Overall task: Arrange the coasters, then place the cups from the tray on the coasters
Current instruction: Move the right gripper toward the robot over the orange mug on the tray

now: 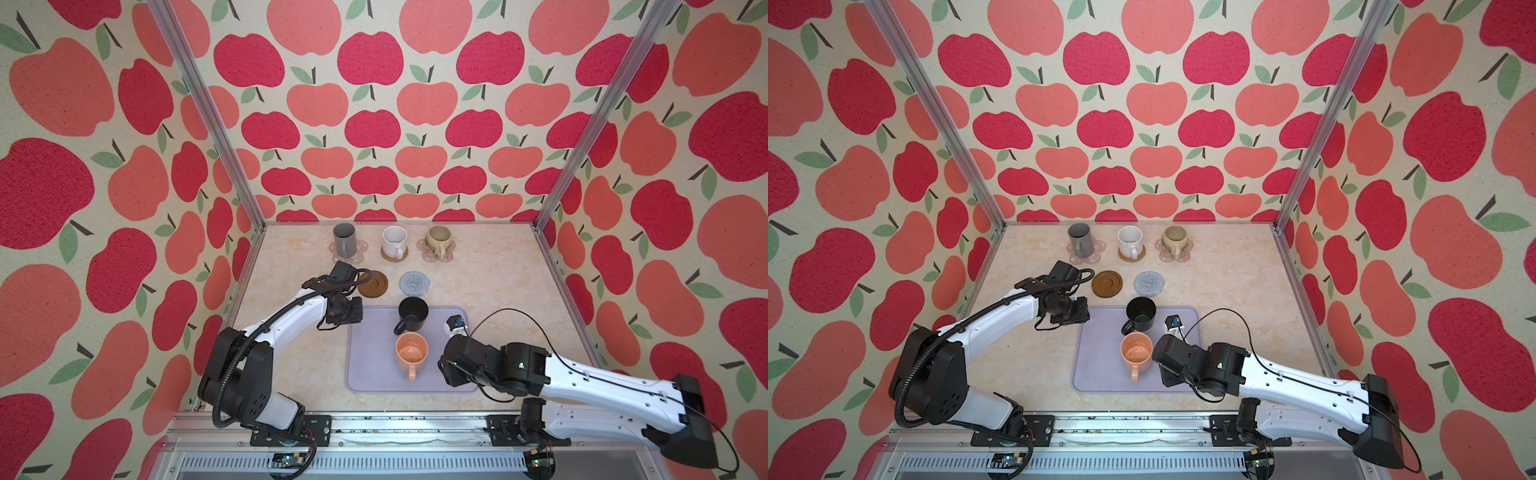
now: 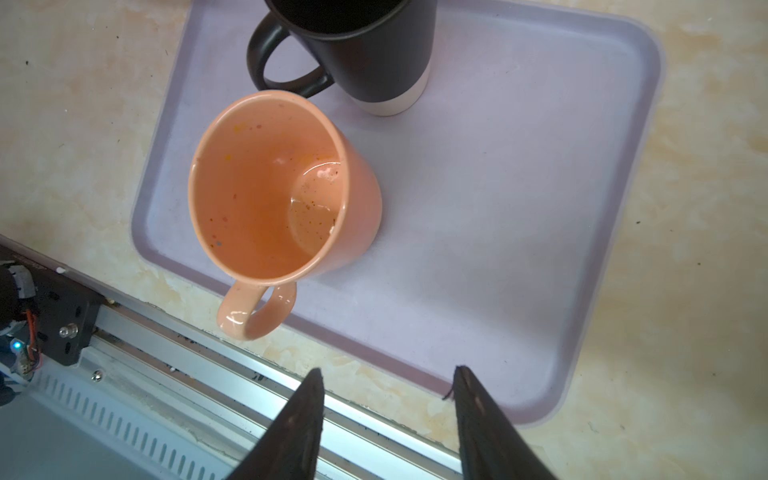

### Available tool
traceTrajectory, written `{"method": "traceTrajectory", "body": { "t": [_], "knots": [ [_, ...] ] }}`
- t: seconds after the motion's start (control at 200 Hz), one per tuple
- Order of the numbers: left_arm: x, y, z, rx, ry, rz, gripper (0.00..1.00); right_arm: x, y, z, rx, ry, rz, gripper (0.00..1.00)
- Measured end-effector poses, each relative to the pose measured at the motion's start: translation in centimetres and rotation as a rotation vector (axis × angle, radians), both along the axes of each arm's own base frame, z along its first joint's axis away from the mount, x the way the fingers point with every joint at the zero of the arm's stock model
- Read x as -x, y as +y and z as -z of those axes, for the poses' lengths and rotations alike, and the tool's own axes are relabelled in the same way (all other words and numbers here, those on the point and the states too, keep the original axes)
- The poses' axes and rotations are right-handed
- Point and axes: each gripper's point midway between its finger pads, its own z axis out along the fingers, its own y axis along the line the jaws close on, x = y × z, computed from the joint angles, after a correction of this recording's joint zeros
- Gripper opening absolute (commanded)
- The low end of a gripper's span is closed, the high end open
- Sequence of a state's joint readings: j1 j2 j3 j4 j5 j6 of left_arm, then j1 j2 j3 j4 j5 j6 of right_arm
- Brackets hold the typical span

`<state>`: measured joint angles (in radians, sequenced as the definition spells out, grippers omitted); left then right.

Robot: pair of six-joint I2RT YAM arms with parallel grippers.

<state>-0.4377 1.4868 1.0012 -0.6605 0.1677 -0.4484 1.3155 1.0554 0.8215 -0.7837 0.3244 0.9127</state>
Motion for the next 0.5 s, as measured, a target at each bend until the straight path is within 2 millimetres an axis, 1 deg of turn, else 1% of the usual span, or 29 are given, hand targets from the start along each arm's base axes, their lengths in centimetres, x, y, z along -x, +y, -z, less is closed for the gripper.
{"method": "traceTrajectory", "body": {
  "t": [0.045, 0.09, 0.23, 0.5],
  "knots": [
    [0.0, 0.0, 0.0, 0.002, 0.002, -0.003, 0.38, 0.3, 0.8, 0.2, 0.016, 0.007, -0.014, 0.47],
    [0.0, 0.0, 0.0, 0.003, 0.002, -0.003, 0.38, 0.6, 1.5, 0.5, 0.034, 0.013, -0.029, 0.43],
    [0.0, 0.0, -0.1, 0.007, 0.001, -0.007, 0.38, 1.4, 3.0, 0.9, 0.063, 0.024, -0.055, 0.34],
    [0.1, 0.3, -1.3, 0.027, -0.041, -0.014, 0.38, 2.4, 5.7, 0.9, 0.092, 0.034, -0.113, 0.24]
  ]
}}
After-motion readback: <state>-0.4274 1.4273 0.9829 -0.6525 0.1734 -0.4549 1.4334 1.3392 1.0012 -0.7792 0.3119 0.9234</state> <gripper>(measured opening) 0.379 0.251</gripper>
